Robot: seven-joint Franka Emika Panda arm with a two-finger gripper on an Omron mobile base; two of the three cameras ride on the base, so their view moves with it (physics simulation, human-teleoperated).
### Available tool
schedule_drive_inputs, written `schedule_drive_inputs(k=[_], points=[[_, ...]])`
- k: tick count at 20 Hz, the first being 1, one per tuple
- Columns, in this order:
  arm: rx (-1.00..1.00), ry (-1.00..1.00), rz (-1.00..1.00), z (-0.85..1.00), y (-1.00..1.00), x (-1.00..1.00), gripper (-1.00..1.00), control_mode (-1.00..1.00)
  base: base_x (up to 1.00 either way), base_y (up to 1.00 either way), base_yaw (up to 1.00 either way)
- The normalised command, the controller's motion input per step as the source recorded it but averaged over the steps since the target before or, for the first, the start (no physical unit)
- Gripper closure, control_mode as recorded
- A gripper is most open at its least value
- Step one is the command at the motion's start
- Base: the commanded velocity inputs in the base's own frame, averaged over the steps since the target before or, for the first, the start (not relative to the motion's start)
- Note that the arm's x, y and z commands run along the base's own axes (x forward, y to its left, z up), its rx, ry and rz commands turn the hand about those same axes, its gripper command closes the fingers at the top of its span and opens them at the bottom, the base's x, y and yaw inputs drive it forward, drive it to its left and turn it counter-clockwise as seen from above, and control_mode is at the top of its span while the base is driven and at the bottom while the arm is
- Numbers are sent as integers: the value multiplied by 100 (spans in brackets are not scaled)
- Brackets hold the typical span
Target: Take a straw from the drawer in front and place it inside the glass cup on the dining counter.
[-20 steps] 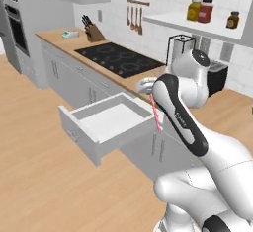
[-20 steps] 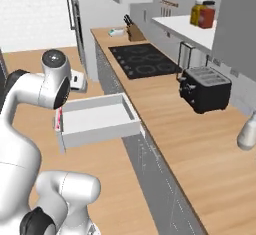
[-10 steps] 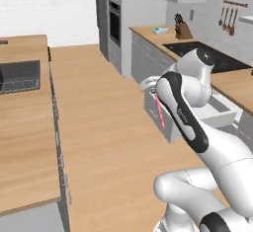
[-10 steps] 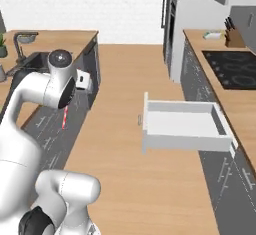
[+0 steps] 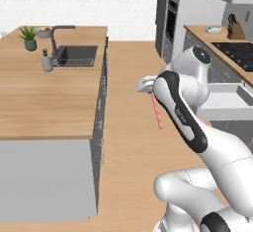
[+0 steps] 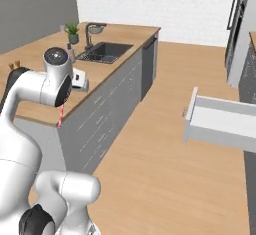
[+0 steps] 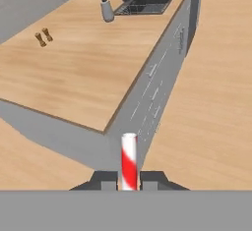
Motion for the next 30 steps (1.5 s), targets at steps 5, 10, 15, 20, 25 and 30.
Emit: schedule_drive_inputs(k=[5, 10, 15, 20, 25, 30], points=[[0, 0, 0, 0, 0, 0, 100, 100, -26, 94, -19], [0, 0, 0, 0, 0, 0, 100, 100, 0, 100, -38], [0, 0, 0, 0, 0, 0, 100, 100, 0, 100, -37], [0, 0, 0, 0, 0, 0, 100, 100, -6, 100, -32], [0, 0, 0, 0, 0, 0, 100, 100, -16, 100, -27], [0, 0, 0, 0, 0, 0, 100, 100, -24, 100, -23]])
